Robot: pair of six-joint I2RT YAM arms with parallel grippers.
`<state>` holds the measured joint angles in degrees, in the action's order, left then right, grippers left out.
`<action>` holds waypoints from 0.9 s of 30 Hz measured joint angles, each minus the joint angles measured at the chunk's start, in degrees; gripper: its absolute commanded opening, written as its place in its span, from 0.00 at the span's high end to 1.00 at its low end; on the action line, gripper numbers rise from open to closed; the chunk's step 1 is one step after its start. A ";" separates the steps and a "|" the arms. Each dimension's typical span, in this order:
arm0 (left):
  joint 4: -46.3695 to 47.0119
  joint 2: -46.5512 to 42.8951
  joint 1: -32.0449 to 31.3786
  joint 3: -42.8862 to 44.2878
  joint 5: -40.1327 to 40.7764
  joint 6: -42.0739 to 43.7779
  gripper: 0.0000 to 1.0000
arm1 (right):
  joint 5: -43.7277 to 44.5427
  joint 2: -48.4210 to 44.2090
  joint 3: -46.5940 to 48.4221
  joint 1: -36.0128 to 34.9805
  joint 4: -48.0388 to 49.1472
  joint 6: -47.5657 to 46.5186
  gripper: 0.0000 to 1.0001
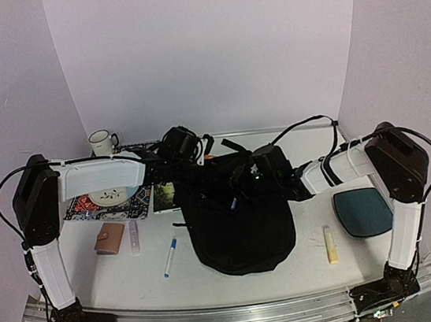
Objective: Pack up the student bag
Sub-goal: Place the pen in the lower front pocket of the bag, then pick up the pen from the center of the board.
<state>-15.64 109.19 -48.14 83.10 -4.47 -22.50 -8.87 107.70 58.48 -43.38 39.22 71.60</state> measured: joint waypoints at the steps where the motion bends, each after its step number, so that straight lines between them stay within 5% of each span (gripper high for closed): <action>1: -0.01 0.00 0.02 -0.02 0.00 0.01 1.00 | -0.35 -1.47 -0.36 0.00 -1.74 -1.48 0.47; 12: 0.05 0.02 0.15 -0.40 0.07 0.19 1.00 | 0.30 -18.13 -0.51 0.00 -24.45 -18.83 0.36; 27: 0.29 0.02 0.20 -2.34 0.05 1.44 1.00 | 10.22 -22.86 -2.62 2.15 -57.52 -28.62 0.26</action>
<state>-15.35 109.21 -47.94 80.76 -4.42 -21.06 1.36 84.84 55.87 -41.23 -18.30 42.98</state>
